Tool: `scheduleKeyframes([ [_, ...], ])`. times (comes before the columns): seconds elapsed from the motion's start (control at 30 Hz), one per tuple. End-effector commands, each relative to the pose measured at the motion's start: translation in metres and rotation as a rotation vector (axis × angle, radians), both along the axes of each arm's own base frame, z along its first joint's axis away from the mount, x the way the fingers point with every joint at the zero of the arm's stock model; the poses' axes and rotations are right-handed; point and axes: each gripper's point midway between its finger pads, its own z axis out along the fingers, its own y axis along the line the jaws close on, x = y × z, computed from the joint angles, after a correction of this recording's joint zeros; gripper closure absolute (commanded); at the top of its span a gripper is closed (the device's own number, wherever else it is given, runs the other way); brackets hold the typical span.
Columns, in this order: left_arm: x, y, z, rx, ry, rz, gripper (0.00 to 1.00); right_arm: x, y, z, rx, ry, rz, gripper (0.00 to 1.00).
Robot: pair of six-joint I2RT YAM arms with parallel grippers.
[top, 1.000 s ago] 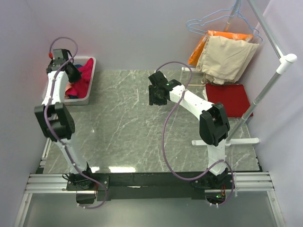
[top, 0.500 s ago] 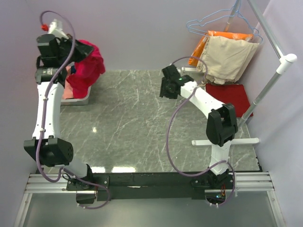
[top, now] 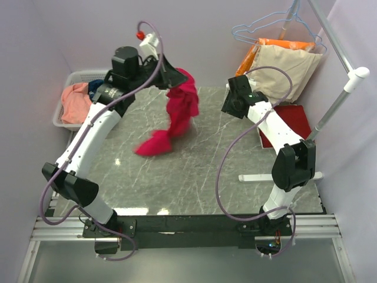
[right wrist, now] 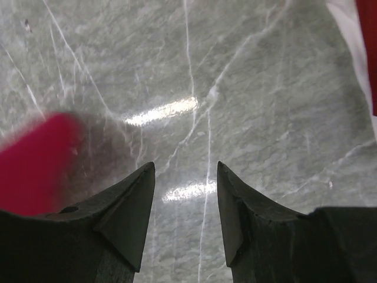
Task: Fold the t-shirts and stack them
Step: Move the tshirt to the center of the board
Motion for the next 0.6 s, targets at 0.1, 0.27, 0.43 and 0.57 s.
scheduleKeyframes([
  [0.1, 0.001, -0.037, -0.045, 0.073, 0.056, -0.030, 0.99, -0.005, -0.025, 0.025, 0.009, -0.065, -0.095, 0.47],
  [0.27, 0.029, -0.017, -0.126, 0.211, 0.231, 0.187, 0.99, -0.007, -0.015, 0.021, 0.038, -0.058, -0.040, 0.47],
  [0.43, 0.054, 0.043, -0.128, 0.231, 0.243, 0.585, 0.99, -0.015, 0.005, 0.003, 0.076, -0.013, 0.088, 0.41],
  [0.57, 0.057, 0.086, -0.140, 0.287, 0.285, 0.814, 0.99, -0.024, 0.014, -0.007, 0.065, 0.001, 0.136, 0.35],
])
